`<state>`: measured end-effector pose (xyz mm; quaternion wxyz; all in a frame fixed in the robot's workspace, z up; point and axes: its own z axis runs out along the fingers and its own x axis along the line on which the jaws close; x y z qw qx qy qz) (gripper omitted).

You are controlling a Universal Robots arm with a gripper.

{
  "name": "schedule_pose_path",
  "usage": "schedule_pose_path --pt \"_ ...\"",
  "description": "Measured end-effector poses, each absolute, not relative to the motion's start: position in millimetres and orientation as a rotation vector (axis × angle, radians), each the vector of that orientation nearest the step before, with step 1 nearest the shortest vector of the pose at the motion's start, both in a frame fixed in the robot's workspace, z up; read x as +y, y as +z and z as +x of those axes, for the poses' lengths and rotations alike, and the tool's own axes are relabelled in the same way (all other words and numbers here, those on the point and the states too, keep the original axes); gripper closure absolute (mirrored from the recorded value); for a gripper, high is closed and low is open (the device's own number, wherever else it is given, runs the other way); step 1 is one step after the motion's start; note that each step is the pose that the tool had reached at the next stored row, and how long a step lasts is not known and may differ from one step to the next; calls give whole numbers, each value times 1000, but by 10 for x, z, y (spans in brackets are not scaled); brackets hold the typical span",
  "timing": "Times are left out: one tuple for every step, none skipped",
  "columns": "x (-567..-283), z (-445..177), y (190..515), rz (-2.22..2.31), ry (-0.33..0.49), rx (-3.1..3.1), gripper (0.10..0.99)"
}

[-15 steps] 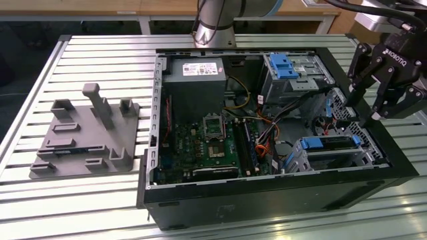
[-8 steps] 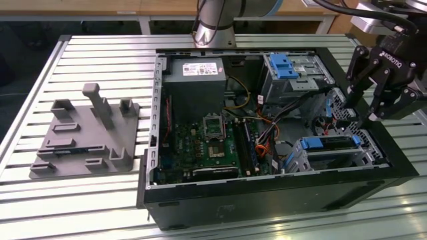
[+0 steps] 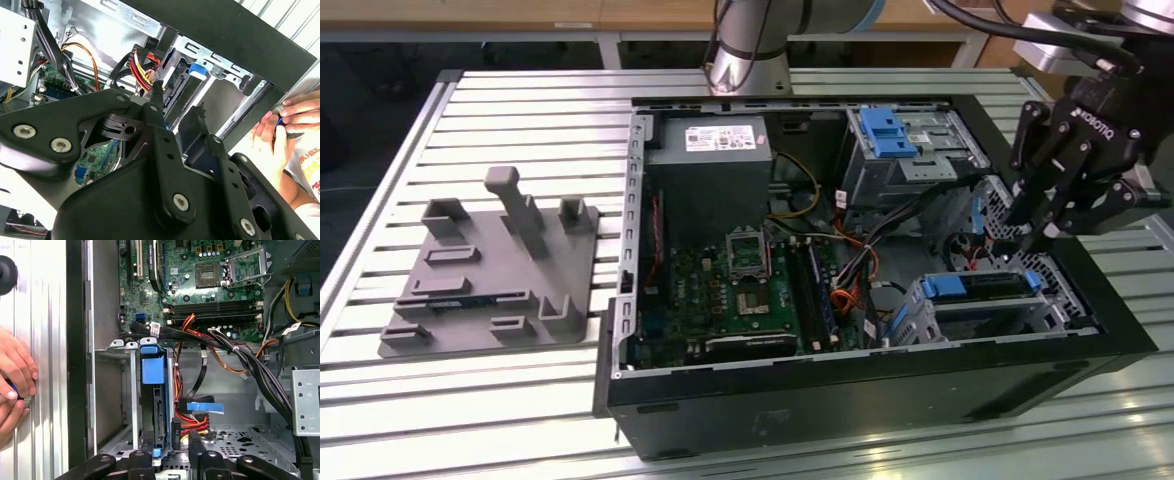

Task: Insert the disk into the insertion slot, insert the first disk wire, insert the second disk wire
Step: 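Insert the first disk wire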

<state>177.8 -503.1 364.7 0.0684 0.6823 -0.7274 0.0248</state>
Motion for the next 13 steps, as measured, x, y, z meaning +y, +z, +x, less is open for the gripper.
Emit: schedule_pose_path --pt "-5030 1776 3640 2055 75 -2191 678" --pt "-5031 1772 3631 2055 75 -2191 678" --pt "-5031 1766 3621 2055 76 -2191 678" --pt "-5030 1758 3611 2055 76 -2192 678" --pt "-5030 1749 3601 2056 77 -2192 678" --pt "-5031 1740 3591 2056 78 -2193 678" --pt "-5031 1735 3584 2057 80 -2194 678" --pt "-5030 1734 3584 2057 80 -2194 678" --pt "-5031 1734 3584 2057 80 -2194 678" --pt "-5031 1734 3584 2057 80 -2193 678" --pt "-5031 1734 3584 2057 81 -2193 678" --pt "-5031 1734 3584 2057 81 -2193 678" --pt "-5030 1734 3581 2057 81 -2194 678"
